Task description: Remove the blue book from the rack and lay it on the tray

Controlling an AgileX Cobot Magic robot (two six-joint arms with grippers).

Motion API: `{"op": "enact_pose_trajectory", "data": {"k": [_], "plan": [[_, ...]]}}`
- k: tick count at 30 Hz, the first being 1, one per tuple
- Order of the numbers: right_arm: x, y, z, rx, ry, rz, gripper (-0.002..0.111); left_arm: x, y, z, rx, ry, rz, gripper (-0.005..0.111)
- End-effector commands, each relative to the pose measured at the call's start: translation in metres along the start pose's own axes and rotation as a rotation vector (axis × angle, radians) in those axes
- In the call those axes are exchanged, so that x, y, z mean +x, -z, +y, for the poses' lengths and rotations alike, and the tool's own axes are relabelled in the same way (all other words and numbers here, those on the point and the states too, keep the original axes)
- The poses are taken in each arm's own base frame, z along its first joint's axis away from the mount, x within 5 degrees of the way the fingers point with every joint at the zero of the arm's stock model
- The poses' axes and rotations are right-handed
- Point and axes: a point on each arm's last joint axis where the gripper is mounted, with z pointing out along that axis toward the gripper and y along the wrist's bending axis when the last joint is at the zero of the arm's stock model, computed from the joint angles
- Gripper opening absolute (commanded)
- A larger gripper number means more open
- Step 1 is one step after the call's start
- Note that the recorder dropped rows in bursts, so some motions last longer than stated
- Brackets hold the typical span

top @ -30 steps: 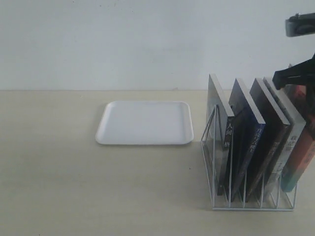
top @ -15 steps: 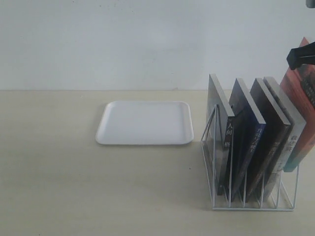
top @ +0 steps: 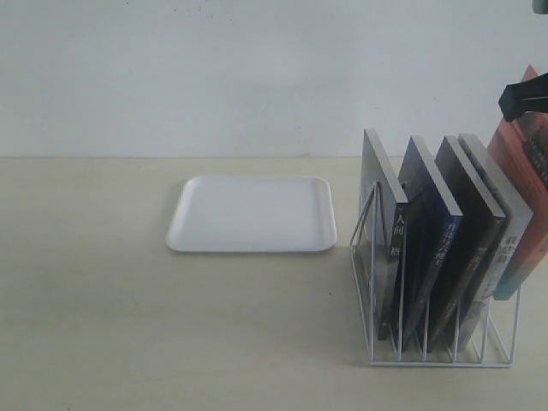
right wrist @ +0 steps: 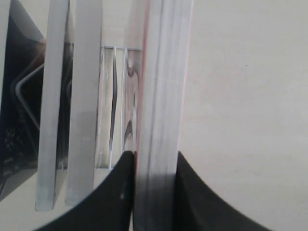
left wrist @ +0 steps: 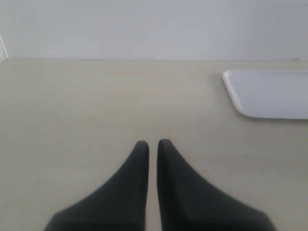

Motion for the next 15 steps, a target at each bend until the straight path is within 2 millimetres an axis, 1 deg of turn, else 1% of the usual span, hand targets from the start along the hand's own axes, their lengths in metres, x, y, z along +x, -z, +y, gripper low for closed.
{"op": "enact_pose_trajectory", "data": {"k": [1,6,11,12,15], "plan": [[-0.001,0.007,-0.005,0.027,-0.001,-0.037,0.0,0.001,0.0,0.0,0.008,-0.006,-0.004,0.006],[-0.001,0.007,-0.005,0.024,-0.002,-0.037,0.0,0.001,0.0,0.0,0.008,-0.006,-0.004,0.006],[-0.003,0.004,0.0,-0.026,-0.033,-0.038,0.0,0.001,0.0,0.0,0.008,-0.006,-0.004,0.006],[-0.004,0.002,0.001,-0.034,-0.035,-0.035,0.0,0.001,0.0,0.0,0.008,-0.006,-0.004,0.006],[-0.007,-0.017,0.006,-0.035,-0.031,0.026,0.0,0.001,0.0,0.0,0.008,-0.006,-0.004,0.006]]}}
